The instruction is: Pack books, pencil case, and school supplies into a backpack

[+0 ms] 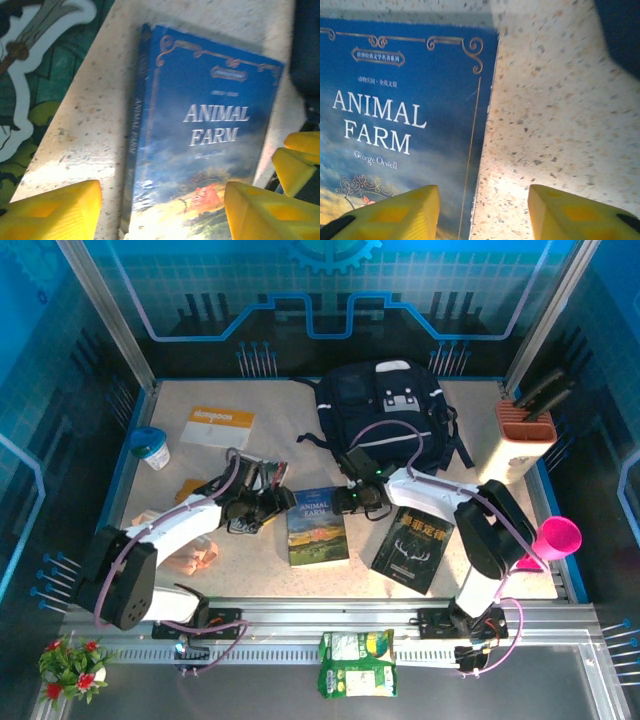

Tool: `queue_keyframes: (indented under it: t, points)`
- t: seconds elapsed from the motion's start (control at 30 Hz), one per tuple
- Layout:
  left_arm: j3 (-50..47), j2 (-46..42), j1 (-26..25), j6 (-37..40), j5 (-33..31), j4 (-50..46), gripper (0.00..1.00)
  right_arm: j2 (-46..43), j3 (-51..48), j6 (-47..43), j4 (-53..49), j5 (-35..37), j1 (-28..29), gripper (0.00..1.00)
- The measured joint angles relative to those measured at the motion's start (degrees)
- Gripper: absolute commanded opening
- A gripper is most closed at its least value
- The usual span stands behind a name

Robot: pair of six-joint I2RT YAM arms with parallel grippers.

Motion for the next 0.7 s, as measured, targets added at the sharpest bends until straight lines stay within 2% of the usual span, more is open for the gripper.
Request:
queue_keyframes:
  t: [0.1, 0.2, 0.4, 0.7]
  points:
    - [0.0, 2.2, -0.2, 0.2, 0.0, 0.0, 0.6, 2.0, 0.1, 0.4, 0.1, -1.3, 0.0, 0.38]
    - [0.0, 4.5, -0.4, 0.6, 0.4, 0.0, 0.51, 3.7, 0.3, 0.9, 0.1, -2.2, 0.0, 0.34]
    - [0.4, 7.7, -0.2, 1.2, 2.1, 0.2, 0.41, 4.9, 1.1, 1.3, 0.3, -4.3, -0.4, 0.28]
    - [0.5, 9.2, -0.2, 2.3, 5.7, 3.0, 0.38, 5.3, 1.1, 1.9, 0.8, -6.2, -1.1, 0.27]
